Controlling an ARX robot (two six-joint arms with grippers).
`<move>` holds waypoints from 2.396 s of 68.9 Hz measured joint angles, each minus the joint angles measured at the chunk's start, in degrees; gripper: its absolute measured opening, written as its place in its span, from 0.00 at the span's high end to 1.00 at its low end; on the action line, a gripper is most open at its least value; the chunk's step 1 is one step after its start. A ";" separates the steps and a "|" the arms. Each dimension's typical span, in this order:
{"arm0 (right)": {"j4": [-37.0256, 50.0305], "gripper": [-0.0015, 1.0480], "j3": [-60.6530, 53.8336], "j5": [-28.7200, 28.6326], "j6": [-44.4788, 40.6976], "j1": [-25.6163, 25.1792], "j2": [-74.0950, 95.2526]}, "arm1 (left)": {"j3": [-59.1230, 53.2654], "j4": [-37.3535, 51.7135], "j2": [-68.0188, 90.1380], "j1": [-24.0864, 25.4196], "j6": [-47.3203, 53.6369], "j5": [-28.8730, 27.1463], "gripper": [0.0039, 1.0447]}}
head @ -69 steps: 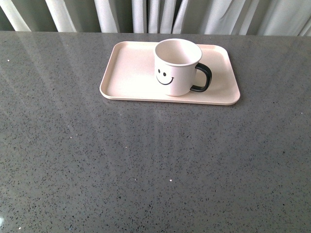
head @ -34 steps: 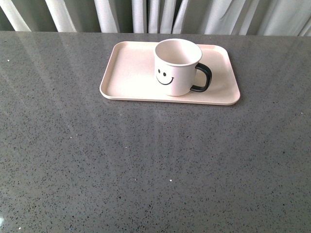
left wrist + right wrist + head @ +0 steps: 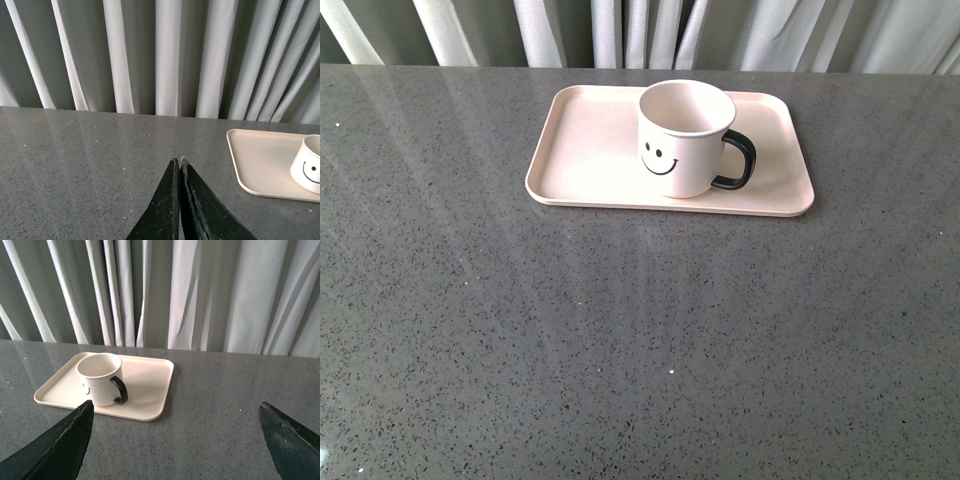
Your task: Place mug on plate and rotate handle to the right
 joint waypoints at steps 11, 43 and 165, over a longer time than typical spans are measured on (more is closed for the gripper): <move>0.00 0.09 0.00 0.00 0.00 0.00 0.00 | 0.00 -2.38 -2.36 0.00 0.02 0.00 0.99; 0.00 0.09 0.00 -0.02 0.00 -0.02 0.00 | 0.02 -13.05 -11.98 0.02 0.09 0.00 0.87; -7.69 0.09 80.81 -7.89 6.01 8.74 121.26 | 0.02 -13.07 -12.02 0.02 0.15 0.00 0.09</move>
